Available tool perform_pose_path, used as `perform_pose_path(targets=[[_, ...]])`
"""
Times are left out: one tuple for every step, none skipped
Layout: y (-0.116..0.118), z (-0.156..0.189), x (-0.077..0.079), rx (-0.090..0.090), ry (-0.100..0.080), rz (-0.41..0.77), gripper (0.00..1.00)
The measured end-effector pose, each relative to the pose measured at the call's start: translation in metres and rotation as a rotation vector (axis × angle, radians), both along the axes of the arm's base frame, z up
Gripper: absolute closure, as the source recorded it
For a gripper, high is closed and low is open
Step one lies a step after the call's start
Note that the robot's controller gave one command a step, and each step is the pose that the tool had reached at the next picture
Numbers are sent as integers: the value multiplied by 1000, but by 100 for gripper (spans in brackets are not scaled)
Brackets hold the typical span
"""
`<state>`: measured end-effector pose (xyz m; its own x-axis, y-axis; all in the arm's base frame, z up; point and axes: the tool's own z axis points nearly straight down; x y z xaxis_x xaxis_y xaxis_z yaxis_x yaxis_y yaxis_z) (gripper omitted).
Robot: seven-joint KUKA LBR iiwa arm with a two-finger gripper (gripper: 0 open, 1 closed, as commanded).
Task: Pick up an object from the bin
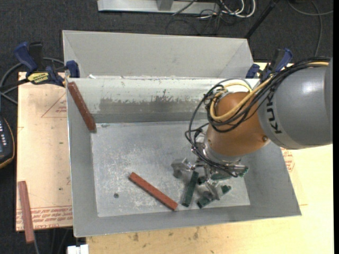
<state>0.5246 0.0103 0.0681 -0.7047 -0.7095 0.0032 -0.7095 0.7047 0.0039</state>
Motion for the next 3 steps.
perform_pose_path(targets=[[-86, 3, -1, 0, -11, 59, 0], [-83, 4, -1, 0, -9, 65, 100], [-73, 90, -35, 0, -12, 97, 100]])
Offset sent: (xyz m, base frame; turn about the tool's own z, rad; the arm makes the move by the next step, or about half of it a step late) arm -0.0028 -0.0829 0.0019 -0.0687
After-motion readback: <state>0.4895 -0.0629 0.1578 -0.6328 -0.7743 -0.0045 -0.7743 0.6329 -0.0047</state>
